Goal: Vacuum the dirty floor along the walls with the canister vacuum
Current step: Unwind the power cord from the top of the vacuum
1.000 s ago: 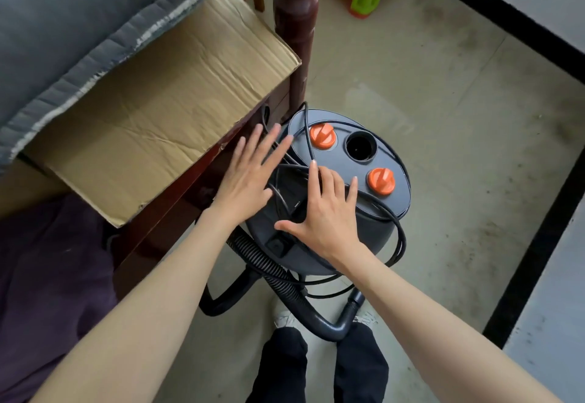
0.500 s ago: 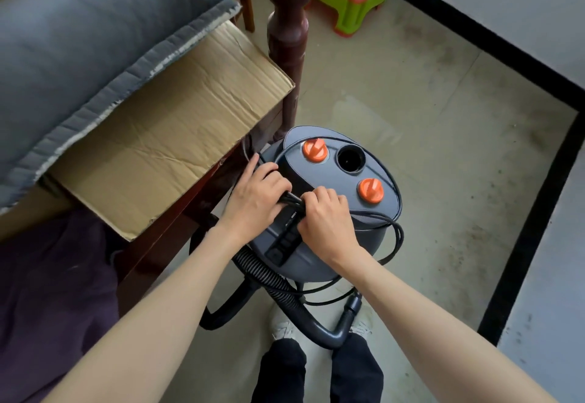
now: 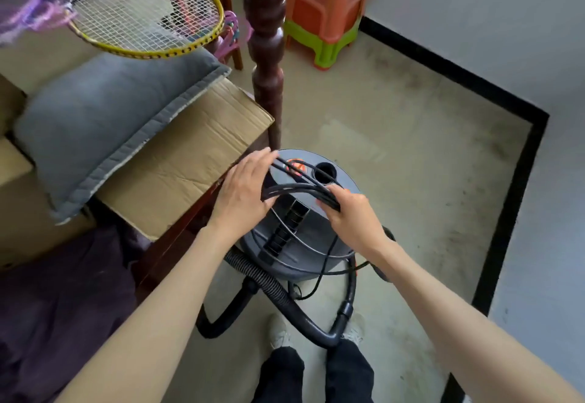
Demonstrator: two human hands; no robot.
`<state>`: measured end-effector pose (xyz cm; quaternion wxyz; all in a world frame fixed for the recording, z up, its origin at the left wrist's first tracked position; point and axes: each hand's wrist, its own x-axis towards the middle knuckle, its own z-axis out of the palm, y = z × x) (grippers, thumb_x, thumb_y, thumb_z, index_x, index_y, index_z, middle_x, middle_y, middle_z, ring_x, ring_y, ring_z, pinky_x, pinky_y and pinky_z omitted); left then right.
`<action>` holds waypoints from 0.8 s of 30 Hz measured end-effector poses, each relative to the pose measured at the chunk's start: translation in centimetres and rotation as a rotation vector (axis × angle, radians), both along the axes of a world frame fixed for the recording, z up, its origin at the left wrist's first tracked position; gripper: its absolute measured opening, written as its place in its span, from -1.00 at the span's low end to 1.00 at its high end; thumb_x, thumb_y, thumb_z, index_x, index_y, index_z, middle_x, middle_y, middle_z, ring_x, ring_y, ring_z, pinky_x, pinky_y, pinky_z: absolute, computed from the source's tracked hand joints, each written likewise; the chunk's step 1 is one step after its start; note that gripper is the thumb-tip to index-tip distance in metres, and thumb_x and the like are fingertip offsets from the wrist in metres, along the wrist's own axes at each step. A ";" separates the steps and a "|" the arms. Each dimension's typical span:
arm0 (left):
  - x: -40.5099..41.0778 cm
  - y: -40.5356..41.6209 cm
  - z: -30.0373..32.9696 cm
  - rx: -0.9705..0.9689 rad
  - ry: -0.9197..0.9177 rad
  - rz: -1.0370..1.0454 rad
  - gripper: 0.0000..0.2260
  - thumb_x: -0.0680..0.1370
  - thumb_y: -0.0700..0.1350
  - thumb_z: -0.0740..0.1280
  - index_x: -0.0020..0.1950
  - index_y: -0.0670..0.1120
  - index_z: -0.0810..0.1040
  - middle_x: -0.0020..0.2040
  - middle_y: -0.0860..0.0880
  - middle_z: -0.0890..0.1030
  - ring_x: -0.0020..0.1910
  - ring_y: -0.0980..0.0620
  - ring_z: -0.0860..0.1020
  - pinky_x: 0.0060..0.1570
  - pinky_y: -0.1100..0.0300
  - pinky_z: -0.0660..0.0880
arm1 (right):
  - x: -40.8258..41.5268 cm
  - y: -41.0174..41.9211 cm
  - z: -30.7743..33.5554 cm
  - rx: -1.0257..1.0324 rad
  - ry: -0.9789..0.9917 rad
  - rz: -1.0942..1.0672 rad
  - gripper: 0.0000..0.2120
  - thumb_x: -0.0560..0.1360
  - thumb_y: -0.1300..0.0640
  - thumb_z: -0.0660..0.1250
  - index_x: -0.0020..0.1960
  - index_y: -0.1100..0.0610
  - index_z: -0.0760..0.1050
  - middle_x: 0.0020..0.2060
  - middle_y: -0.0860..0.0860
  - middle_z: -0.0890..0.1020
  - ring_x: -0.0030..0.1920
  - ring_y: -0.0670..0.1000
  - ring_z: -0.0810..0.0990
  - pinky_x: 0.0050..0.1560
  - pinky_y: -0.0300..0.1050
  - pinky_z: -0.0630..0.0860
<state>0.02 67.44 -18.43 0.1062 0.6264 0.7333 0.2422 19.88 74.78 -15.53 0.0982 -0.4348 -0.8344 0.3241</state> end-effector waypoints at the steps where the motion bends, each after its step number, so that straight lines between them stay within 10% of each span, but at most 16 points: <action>1: 0.1 -0.6 0.4 -0.057 -0.047 0.042 -0.27 0.43 -0.13 0.47 0.52 -0.10 0.19 0.48 -0.08 0.26 0.47 -0.03 0.22 0.44 0.02 0.19 | 0.8 0.2 0.5 -0.069 0.033 -0.075 -0.85 0.58 0.16 0.31 -0.07 0.26 0.50 -0.31 0.10 0.56 -0.24 0.19 0.45 -0.19 0.04 0.40; 6: 2.2 -4.9 -1.3 -0.431 -0.207 0.118 -0.35 0.57 -0.09 0.30 0.56 -0.10 0.02 0.56 -0.05 0.08 0.54 0.01 0.02 0.46 0.13 0.02 | 4.5 -0.1 1.9 -0.160 0.122 -0.297 -0.89 0.59 0.22 0.27 -0.10 0.14 0.50 -0.34 -0.07 0.52 -0.28 0.02 0.43 -0.25 -0.38 0.35; 13: 4.4 -2.5 -4.7 -0.713 0.009 -0.152 -0.23 0.49 -0.45 0.14 0.57 -0.05 -0.13 0.58 -0.01 -0.13 0.54 -0.04 -0.16 0.50 -0.02 -0.03 | 7.0 -0.8 1.5 -0.157 0.106 -0.376 -0.63 0.59 0.24 0.26 -0.32 -0.04 0.28 -0.42 -0.13 0.39 -0.39 -0.14 0.35 -0.33 -0.39 0.31; 19: 2.8 -1.5 -7.2 -0.751 0.291 -0.117 -0.75 0.59 -0.21 0.20 0.25 -0.07 0.49 0.21 -0.06 0.50 0.37 -0.06 0.34 0.47 -0.01 -0.05 | 7.8 -0.9 1.1 -0.170 0.086 -0.412 -0.63 0.59 0.24 0.26 -0.33 0.00 0.26 -0.43 -0.09 0.38 -0.40 -0.12 0.33 -0.36 -0.38 0.30; 24: 1.3 -3.8 -7.6 -0.646 0.176 -0.137 -0.67 0.55 -0.26 0.25 0.31 -0.08 0.46 0.31 -0.08 0.39 0.35 -0.09 0.34 0.32 0.08 0.21 | 7.7 -1.1 1.1 -0.206 0.074 -0.399 -0.64 0.60 0.23 0.25 -0.33 0.01 0.27 -0.46 -0.07 0.37 -0.43 -0.12 0.31 -0.40 -0.36 0.29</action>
